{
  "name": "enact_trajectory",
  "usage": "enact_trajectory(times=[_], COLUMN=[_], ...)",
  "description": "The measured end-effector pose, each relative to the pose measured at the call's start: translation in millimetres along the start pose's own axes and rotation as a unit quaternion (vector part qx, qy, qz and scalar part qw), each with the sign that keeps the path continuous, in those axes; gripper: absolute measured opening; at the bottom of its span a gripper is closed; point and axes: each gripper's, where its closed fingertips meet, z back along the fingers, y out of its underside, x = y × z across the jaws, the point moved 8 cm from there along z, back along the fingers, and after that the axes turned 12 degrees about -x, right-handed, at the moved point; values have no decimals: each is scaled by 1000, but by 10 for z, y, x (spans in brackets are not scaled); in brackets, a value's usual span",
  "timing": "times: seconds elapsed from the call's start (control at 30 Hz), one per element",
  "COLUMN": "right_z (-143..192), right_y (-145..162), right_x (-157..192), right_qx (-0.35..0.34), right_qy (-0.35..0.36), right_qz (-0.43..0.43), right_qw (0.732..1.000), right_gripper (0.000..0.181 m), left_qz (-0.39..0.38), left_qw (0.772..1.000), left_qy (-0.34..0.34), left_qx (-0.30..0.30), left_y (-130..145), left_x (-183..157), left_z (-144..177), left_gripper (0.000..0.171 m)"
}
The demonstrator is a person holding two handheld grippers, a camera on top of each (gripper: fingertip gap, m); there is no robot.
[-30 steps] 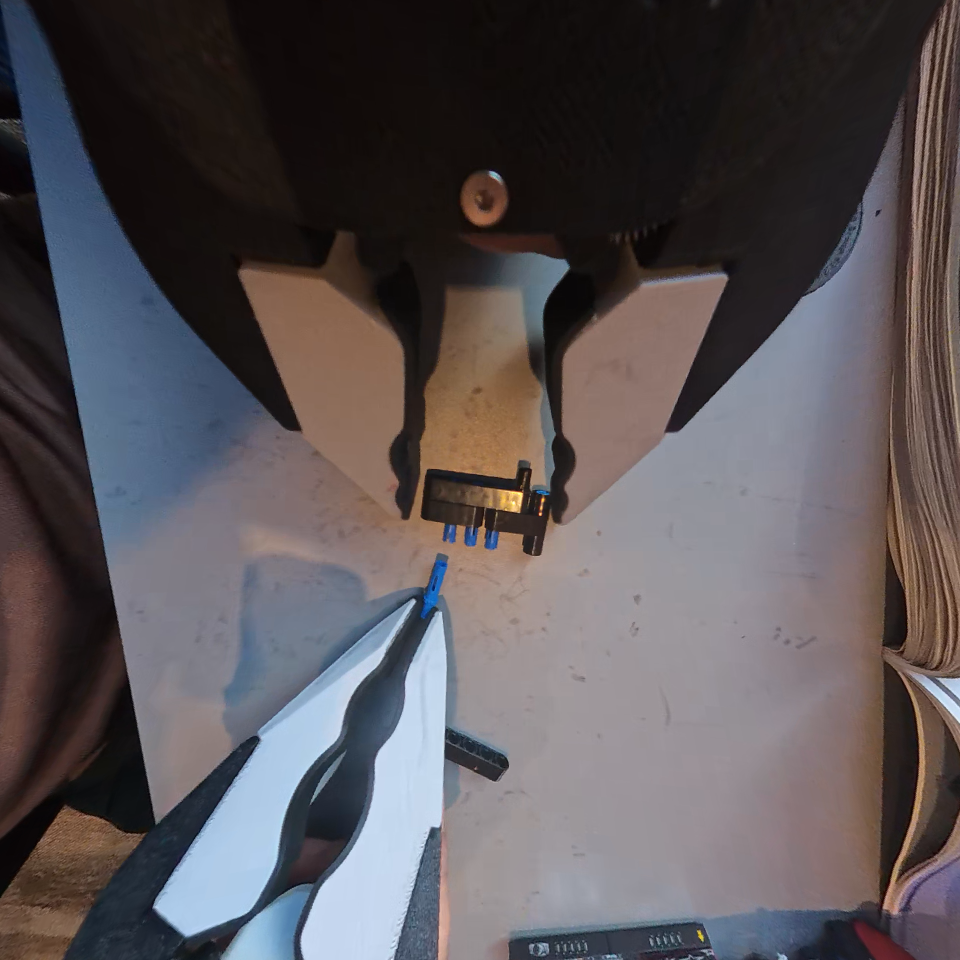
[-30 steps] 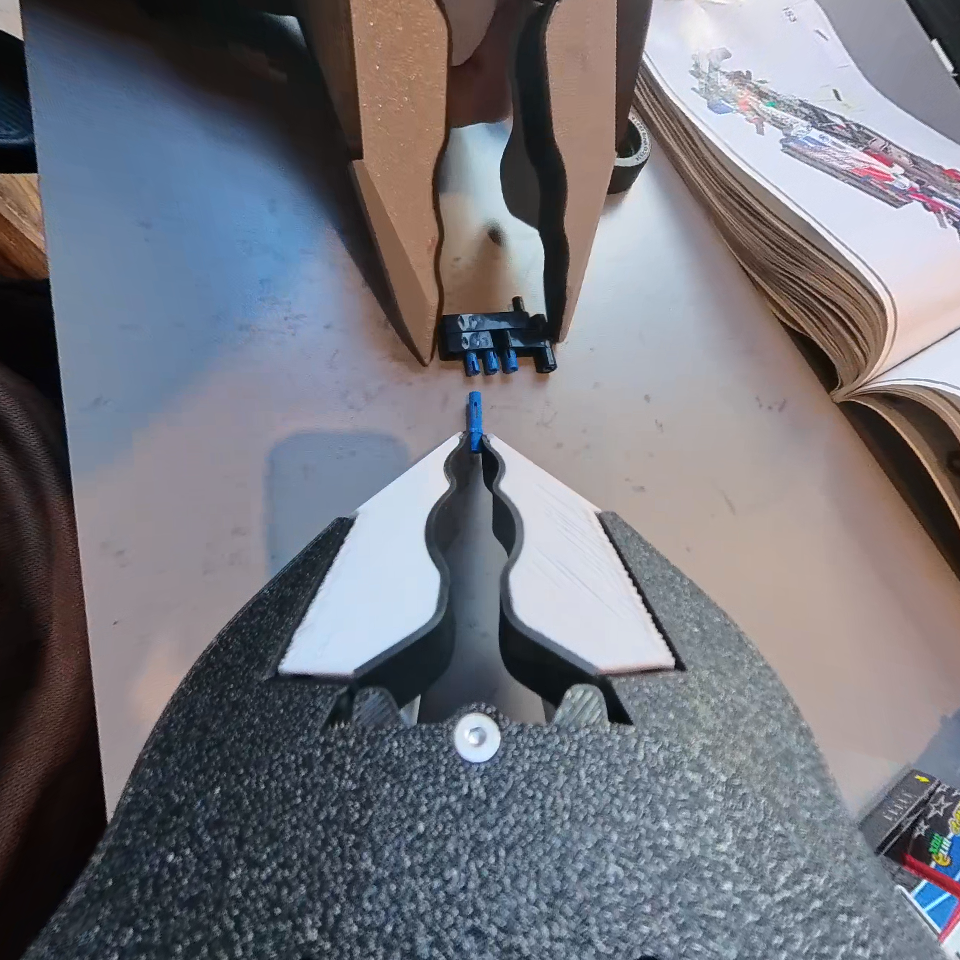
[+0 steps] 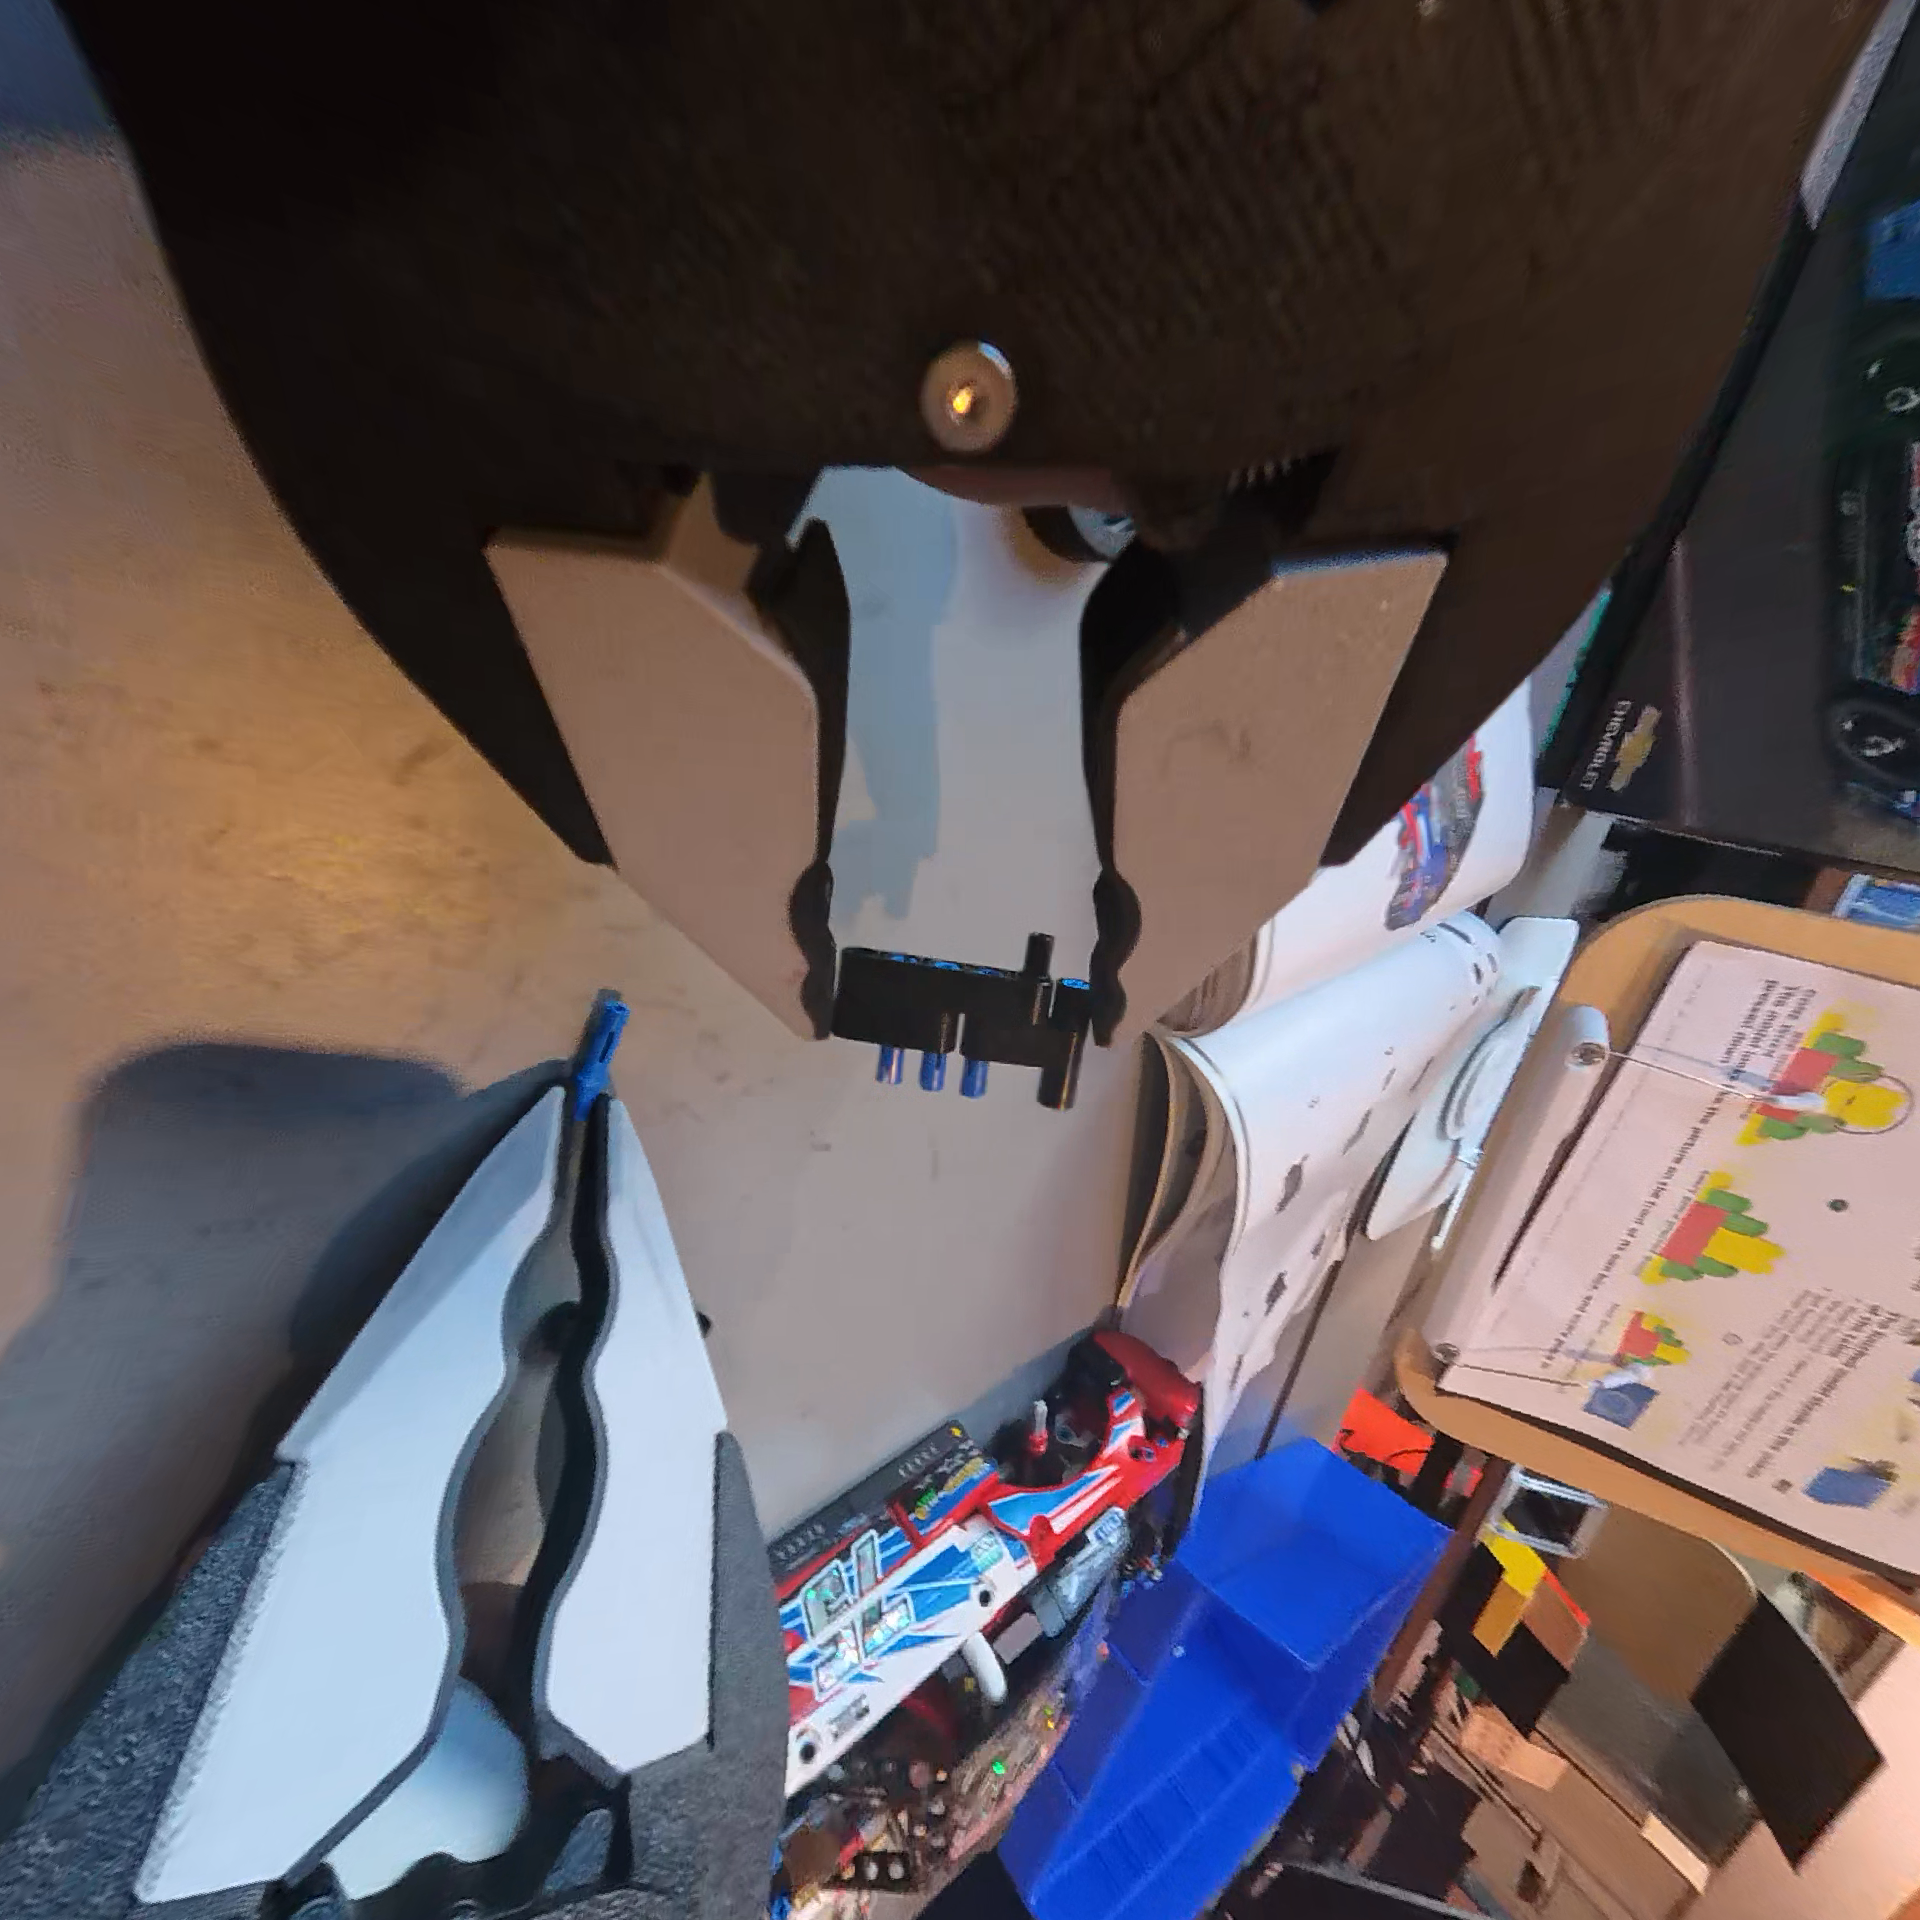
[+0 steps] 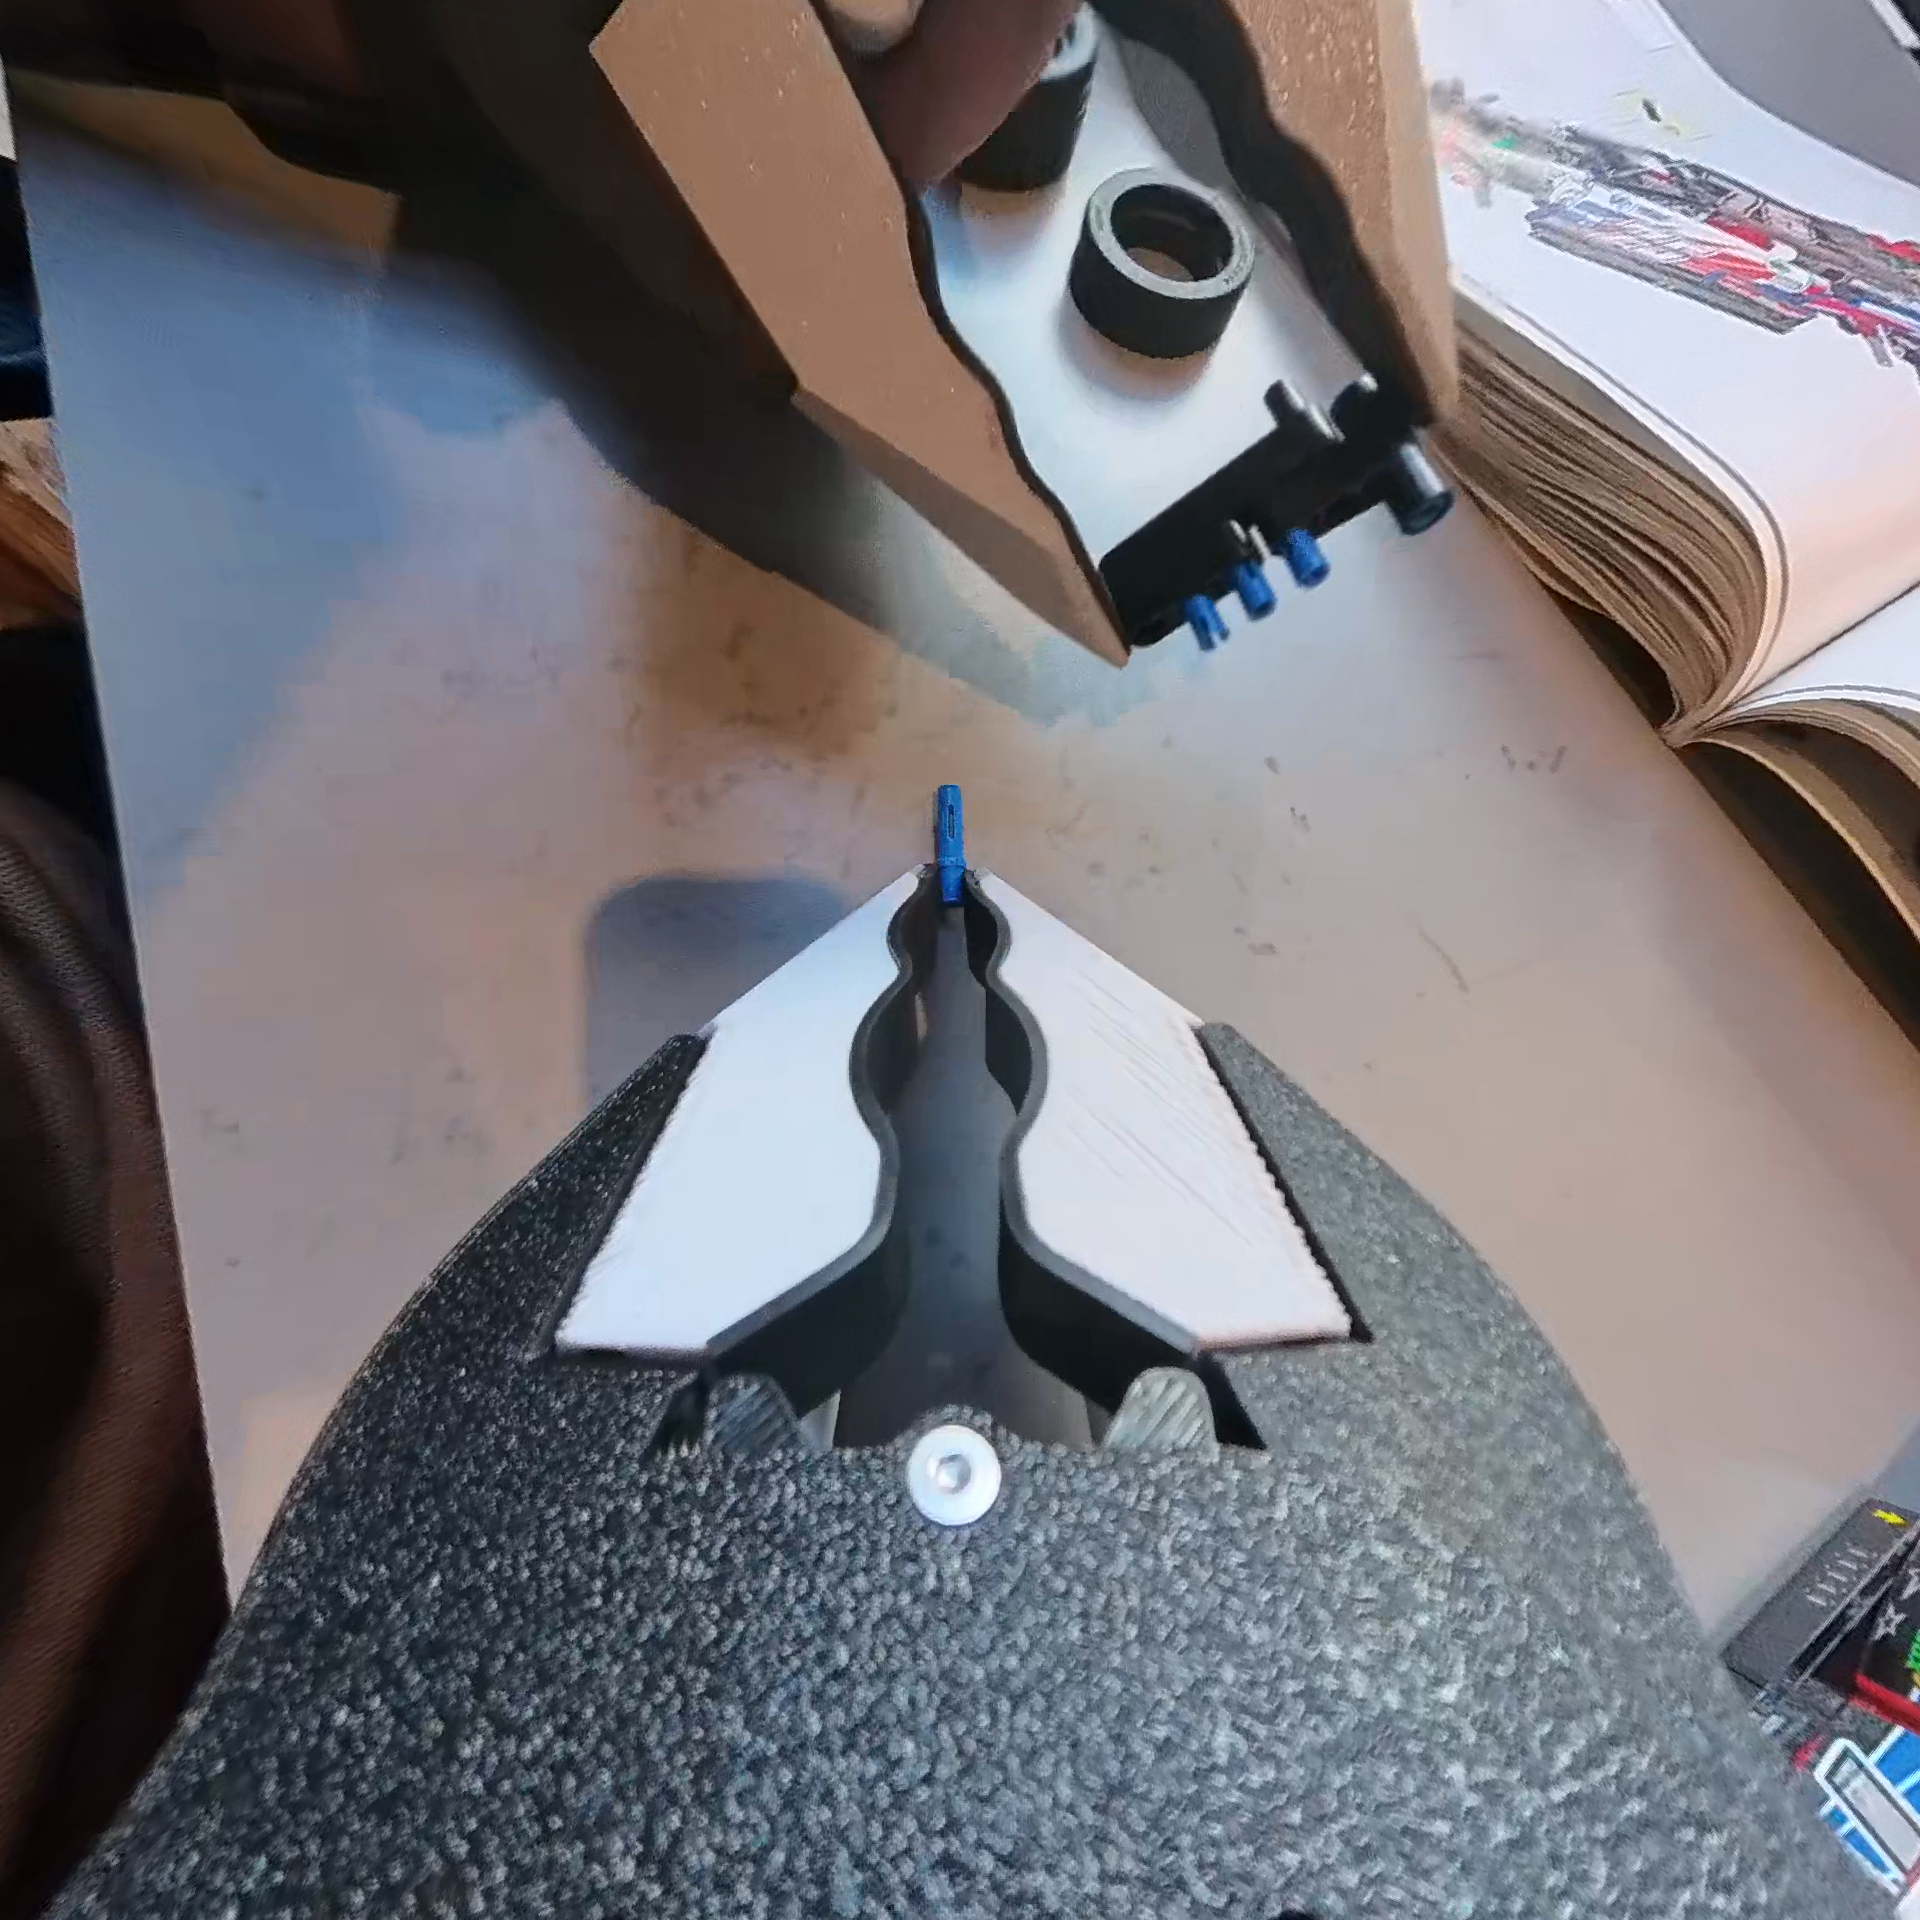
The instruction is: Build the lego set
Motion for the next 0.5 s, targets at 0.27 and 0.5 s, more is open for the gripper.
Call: enact_trajectory(times=[0.27,0.5], right_z=[19,89], right_y=[-12,-51], right_x=[-15,-58], right_qx=[-10,-44], right_qy=[1,1], right_qz=[-9,-37], right_qw=[1000,998], right_gripper=[13,19], left_qz=[-70,-122], left_qw=[997,990], left_qy=[-32,-62], left_qx=[-16,-32], left_y=[-64,-112], left_x=[-1,6], left_z=[35,61], left_gripper=[46,46])
